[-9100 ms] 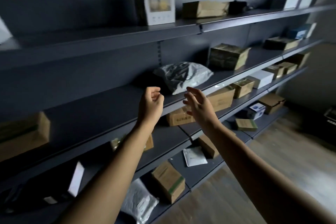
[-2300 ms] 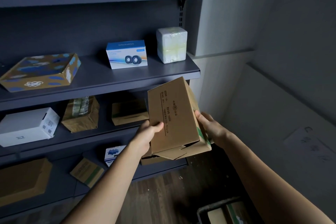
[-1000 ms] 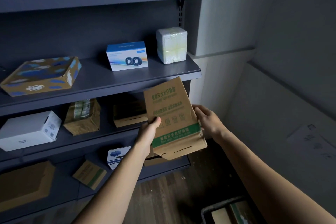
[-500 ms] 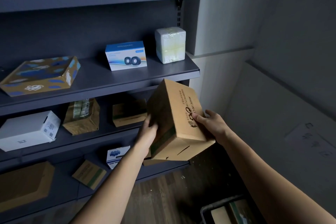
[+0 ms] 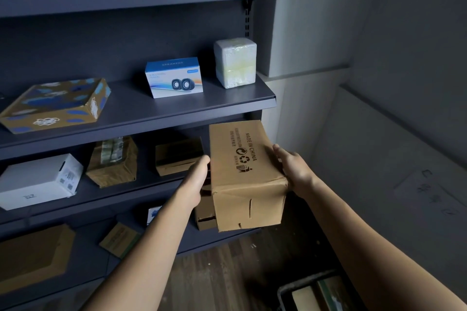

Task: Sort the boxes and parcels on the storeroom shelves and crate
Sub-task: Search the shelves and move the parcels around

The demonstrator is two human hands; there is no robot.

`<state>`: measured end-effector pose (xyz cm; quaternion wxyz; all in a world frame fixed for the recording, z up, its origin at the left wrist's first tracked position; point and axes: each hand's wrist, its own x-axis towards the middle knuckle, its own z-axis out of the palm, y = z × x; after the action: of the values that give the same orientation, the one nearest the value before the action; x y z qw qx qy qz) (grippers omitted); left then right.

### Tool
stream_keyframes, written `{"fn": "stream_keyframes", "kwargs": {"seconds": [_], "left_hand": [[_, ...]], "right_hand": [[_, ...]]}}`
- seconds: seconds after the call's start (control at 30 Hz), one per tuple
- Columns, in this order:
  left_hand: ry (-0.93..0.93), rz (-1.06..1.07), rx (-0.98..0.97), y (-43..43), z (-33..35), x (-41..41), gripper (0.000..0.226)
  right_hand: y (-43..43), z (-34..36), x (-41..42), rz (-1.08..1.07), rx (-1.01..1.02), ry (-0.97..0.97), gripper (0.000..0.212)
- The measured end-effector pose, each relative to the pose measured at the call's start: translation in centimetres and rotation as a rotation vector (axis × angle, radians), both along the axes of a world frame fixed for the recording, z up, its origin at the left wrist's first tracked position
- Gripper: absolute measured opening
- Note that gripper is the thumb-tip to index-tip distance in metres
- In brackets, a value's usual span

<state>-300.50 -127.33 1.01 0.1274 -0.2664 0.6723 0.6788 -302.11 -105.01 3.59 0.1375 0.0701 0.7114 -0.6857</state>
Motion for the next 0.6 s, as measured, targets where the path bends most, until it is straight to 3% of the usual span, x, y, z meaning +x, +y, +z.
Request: {"fn": "stream_keyframes", "kwargs": {"seconds": [0.1,0.2,0.27,0.43,0.6], "left_hand": [[-0.012,-0.112,-0.016,0.6,1.8,1.0,0.096],[-0.035,-0.095,-0.001,0.4,0.3,0.8,0.088],[-0.007,-0.046,0.019,0.3,-0.3,1.0,0.067],[-0.011,0.029,0.087,0.0,-1.2,1.0,0.049],[0.077,0.029,0.023,0.7,-1.0,0.8,0.045]], "right_hand": [[0.1,0.0,0.2,0.019,-0.010,0.090,0.031],[-0.1,0.4,0.3,0.046,0.026,0.148,0.027],[-0.2,0.5,0.3,0.052,0.085,0.168,0.025],[-0.1,1.2,0.1,0.172,0.342,-0.076,0.078],[0.6,1.1,-0.5,0.134,0.478,-0.073,0.078]]}}
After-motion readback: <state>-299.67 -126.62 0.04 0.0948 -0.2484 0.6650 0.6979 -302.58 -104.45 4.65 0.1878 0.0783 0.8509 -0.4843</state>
